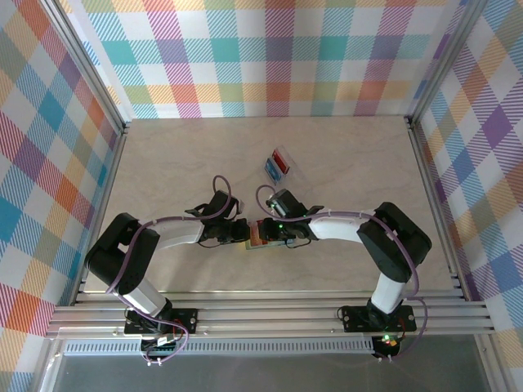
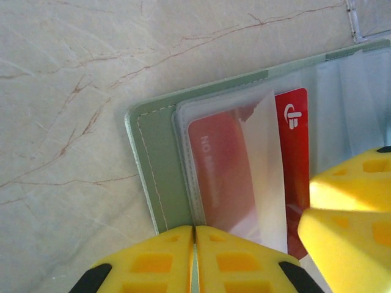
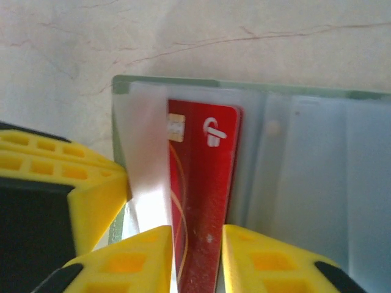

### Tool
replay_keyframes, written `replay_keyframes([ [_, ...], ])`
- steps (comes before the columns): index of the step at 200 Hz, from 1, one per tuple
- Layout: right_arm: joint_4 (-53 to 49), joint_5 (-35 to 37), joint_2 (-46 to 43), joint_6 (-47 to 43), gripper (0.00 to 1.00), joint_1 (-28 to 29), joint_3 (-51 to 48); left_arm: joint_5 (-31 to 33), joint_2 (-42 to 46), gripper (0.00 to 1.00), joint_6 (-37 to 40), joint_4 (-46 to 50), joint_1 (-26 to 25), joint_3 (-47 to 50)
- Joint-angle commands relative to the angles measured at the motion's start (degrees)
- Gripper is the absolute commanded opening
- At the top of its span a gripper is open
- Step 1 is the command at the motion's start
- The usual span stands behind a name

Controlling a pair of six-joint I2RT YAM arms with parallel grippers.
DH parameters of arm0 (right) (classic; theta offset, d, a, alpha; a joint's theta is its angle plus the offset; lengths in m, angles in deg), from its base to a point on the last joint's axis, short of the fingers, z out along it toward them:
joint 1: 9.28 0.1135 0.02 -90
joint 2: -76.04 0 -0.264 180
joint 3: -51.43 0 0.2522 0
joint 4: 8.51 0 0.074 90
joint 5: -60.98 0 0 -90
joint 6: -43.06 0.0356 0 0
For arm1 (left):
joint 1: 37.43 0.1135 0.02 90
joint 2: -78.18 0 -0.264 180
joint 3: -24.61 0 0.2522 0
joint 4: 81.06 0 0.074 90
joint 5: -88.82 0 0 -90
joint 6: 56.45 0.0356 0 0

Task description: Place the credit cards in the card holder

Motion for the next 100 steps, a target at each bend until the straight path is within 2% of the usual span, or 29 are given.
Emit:
replay_keyframes([
  [1,-3.2,-0.4,-1.8,-2.3,0.33,0.8,2.4,0.8,-0.5,0.12,0.3,2.9,-0.4,-0.3],
  [55,-8.5,2.9,-4.1,-4.6,0.42,0.8,4.1,0.7,-0.7,0.12,0.4,3.2,-0.4,-0.5],
  [78,-11.6,5.7,-5.0,-6.1,0.43,0.7,5.6,0.8,-0.5,0.12,0.5,3.3,-0.3,-0.5],
  [100,-15.2,9.9,-4.7,-7.3,0.38,0.7,7.7,0.7,-0.3,0.12,0.5,3.4,-0.3,-0.6],
])
